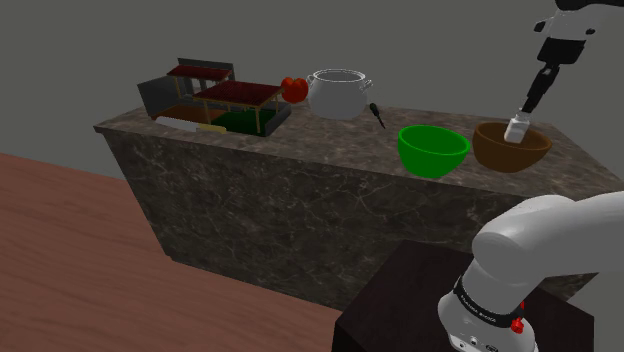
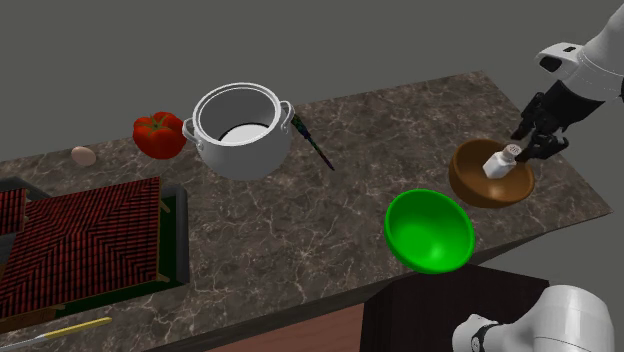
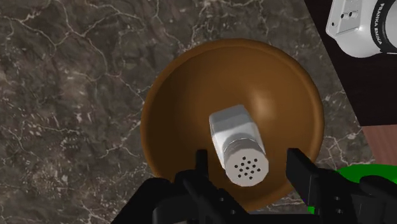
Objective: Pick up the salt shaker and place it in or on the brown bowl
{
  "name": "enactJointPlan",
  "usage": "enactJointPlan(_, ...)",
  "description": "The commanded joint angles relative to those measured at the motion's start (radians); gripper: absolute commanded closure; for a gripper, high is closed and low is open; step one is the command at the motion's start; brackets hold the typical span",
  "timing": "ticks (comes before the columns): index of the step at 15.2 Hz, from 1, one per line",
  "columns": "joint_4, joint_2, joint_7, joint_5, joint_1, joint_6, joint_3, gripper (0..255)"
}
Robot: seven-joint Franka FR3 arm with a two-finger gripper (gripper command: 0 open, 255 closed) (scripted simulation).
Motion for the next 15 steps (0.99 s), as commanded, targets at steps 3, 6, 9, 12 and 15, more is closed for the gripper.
enactJointPlan(3,0.0,0.0,0.0,0.0,0.0,0.0,0.0,0)
enactJointPlan(6,0.042,0.013,-0.005,0.008,0.006,-0.029,0.005,0)
enactJointPlan(9,0.165,0.058,-0.023,0.03,0.022,-0.11,0.015,0)
enactJointPlan(12,0.165,0.058,-0.023,0.03,0.022,-0.109,0.015,0)
enactJointPlan(15,0.165,0.058,-0.023,0.03,0.022,-0.109,0.015,0)
